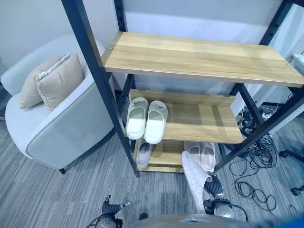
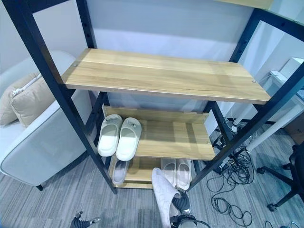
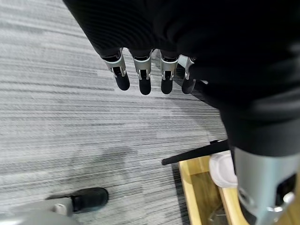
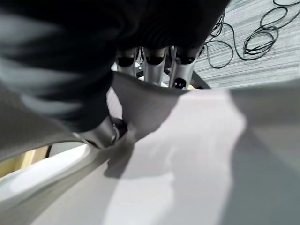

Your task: Arrange the slippers neatly on the shoe rack.

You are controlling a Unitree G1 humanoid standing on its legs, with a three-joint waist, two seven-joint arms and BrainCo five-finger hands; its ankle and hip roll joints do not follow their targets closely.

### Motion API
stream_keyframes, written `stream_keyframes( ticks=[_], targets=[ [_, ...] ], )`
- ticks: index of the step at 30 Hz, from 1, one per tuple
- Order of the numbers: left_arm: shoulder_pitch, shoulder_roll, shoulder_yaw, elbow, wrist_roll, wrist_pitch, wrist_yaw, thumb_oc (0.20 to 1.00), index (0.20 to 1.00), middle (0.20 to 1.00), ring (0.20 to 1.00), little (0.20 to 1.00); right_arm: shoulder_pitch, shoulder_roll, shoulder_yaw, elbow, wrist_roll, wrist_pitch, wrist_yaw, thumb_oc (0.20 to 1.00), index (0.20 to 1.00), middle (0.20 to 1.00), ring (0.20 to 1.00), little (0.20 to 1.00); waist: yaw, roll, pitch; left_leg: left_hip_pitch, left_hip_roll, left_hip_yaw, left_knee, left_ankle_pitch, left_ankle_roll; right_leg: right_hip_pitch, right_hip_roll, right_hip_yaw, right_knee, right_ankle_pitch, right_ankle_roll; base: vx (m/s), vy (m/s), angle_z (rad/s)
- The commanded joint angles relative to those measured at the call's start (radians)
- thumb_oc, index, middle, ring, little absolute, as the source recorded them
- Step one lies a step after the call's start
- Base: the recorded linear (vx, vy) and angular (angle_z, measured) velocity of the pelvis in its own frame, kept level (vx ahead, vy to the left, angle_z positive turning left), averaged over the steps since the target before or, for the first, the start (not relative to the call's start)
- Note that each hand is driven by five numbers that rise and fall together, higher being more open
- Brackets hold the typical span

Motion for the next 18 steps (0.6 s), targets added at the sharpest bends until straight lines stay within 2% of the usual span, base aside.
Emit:
stream_keyframes(
  ticks=[1,2,3,4,6,7,8,10,15,18],
  targets=[
    [0.014,0.003,-0.028,0.077,0.045,0.008,0.008,1.000,1.000,1.000,1.000,1.000,-0.013,0.026,0.001,-0.059,-0.009,-0.039,-0.021,0.200,0.200,0.200,0.200,0.200,0.016,-0.034,0.022,-0.048,0.025,0.004,0.118,-0.047,0.028,-0.038,-0.088,0.007,0.246,-0.013,0.096,-0.08,0.135,-0.31],
    [0.005,0.012,-0.011,0.087,0.025,0.016,0.005,1.000,1.000,1.000,1.000,1.000,-0.031,0.034,0.000,-0.046,-0.007,-0.045,-0.023,0.200,0.200,0.200,0.200,0.200,0.022,-0.034,0.037,-0.063,0.029,0.004,0.140,-0.050,0.034,-0.099,-0.089,0.010,0.347,0.028,0.102,-0.08,0.108,-0.49],
    [0.001,0.018,0.001,0.093,0.016,0.024,0.005,1.000,1.000,1.000,1.000,1.000,-0.035,0.040,-0.002,-0.039,-0.008,-0.049,-0.023,0.200,0.200,0.200,0.200,0.200,0.022,-0.037,0.039,-0.061,0.027,0.002,0.144,-0.056,0.036,-0.118,-0.090,0.002,0.342,0.026,0.094,-0.04,0.053,-0.43],
    [-0.001,0.022,0.010,0.096,0.012,0.030,0.006,1.000,1.000,1.000,1.000,1.000,-0.035,0.044,-0.002,-0.030,-0.011,-0.053,-0.026,0.200,0.200,0.200,0.200,0.200,0.018,-0.039,0.040,-0.053,0.026,-0.001,0.143,-0.064,0.037,-0.132,-0.094,-0.008,0.323,0.024,0.090,0.06,0.016,-0.18],
    [-0.007,0.028,0.036,0.103,0.002,0.042,-0.002,1.000,1.000,1.000,1.000,1.000,-0.044,0.058,0.003,-0.031,-0.013,-0.046,-0.017,0.200,0.200,0.200,0.200,0.200,0.009,-0.050,0.046,-0.035,0.023,0.009,0.159,-0.096,0.032,-0.142,-0.118,-0.057,0.208,0.048,0.075,0.09,-0.042,0.04],
    [0.004,0.027,0.036,0.096,-0.001,0.033,0.014,1.000,1.000,1.000,1.000,1.000,-0.020,0.048,0.003,-0.016,-0.023,-0.036,-0.022,0.200,0.200,0.200,0.200,0.200,0.004,-0.050,0.044,-0.042,0.019,-0.008,0.171,-0.102,0.029,-0.134,-0.120,-0.020,0.171,0.057,0.085,0.11,-0.089,0.00],
    [-0.007,0.020,0.051,0.091,-0.016,0.021,0.022,1.000,1.000,1.000,1.000,1.000,-0.015,0.040,0.013,-0.001,-0.028,-0.047,-0.018,0.200,0.200,0.200,0.200,0.200,0.001,-0.049,0.039,-0.031,0.022,-0.027,0.147,-0.093,0.025,-0.137,-0.094,0.013,0.163,0.057,0.085,0.13,-0.086,0.42],
    [-0.001,0.008,0.049,0.073,-0.011,0.004,0.021,1.000,1.000,1.000,1.000,1.000,-0.004,0.034,0.017,0.016,-0.037,-0.050,-0.025,0.200,0.200,0.200,0.200,0.200,-0.002,-0.050,0.027,-0.011,0.028,-0.034,0.118,-0.086,0.019,-0.101,-0.093,-0.006,0.126,0.047,0.072,0.10,-0.052,0.73],
    [-0.017,-0.002,0.031,0.049,-0.012,-0.026,0.020,1.000,1.000,1.000,1.000,1.000,-0.020,0.022,0.008,0.033,-0.036,-0.050,-0.032,0.200,0.200,0.200,0.200,0.200,0.002,-0.050,0.034,-0.026,0.030,-0.037,0.125,-0.085,0.017,-0.099,-0.089,-0.042,0.136,0.027,0.066,-0.01,-0.021,0.05],
    [-0.071,0.002,0.091,0.042,-0.083,-0.039,-0.011,1.000,1.000,1.000,1.000,1.000,-0.063,0.010,0.008,0.048,-0.045,-0.065,-0.051,0.200,0.200,0.200,0.200,0.200,0.009,-0.053,0.066,-0.126,0.007,-0.050,0.243,-0.114,0.022,-0.171,-0.089,-0.066,0.238,-0.016,0.057,-0.17,-0.016,0.15]
  ],
)
